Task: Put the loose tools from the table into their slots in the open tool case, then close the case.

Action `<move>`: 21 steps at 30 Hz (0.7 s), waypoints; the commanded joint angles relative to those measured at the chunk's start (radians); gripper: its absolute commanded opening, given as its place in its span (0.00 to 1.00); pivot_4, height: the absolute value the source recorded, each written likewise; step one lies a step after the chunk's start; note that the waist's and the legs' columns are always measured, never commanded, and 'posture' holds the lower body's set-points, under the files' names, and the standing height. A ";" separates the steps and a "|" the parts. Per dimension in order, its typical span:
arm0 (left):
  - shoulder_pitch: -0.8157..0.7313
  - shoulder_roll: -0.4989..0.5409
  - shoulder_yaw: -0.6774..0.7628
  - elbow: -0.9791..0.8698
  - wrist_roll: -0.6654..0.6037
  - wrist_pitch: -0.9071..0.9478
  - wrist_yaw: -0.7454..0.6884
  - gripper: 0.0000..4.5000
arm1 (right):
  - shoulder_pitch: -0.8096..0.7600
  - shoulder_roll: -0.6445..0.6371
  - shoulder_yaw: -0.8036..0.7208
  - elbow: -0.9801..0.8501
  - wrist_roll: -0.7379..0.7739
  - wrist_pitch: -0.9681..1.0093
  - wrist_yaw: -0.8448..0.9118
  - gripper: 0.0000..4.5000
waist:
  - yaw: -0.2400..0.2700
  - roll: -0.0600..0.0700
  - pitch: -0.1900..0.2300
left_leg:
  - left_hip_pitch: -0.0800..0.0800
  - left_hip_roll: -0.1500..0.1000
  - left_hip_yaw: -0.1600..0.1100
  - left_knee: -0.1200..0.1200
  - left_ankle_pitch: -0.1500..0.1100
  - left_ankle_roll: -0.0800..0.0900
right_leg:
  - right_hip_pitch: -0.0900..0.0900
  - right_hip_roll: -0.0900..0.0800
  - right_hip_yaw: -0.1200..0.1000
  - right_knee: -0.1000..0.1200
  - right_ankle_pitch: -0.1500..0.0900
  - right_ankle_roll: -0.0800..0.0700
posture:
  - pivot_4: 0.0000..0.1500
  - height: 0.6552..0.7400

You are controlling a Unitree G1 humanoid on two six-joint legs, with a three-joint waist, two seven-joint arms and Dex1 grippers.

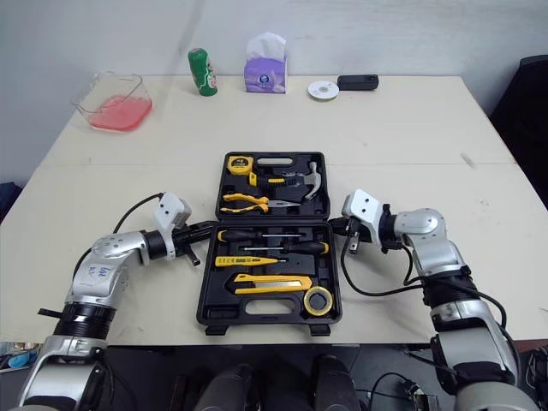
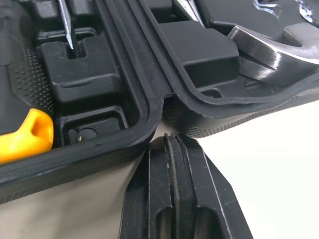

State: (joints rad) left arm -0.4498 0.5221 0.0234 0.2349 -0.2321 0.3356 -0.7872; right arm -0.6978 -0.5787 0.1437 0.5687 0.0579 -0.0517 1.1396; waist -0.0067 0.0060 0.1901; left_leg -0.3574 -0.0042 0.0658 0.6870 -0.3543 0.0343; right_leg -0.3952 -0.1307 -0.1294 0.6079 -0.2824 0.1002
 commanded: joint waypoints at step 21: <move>-0.226 0.163 0.264 -0.297 -0.377 0.836 0.252 1.00 | -0.194 -0.150 -0.094 -0.333 0.240 1.235 -0.086 1.00 | 0.001 0.001 0.001 | -0.010 0.001 -0.009 0.005 -0.001 -0.001 | -0.004 -0.002 0.003 -0.001 0.000 0.000 | 1.00 1.00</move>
State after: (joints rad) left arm -0.6465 0.6791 0.2887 -0.0777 -0.5894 1.0593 -0.5707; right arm -0.8510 -0.7236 0.0549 0.2531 0.2691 1.0759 1.0703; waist -0.0055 0.0073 0.1908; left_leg -0.3680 -0.0037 0.0571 0.6916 -0.3550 0.0329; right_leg -0.3990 -0.1311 -0.1268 0.6074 -0.2824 0.1000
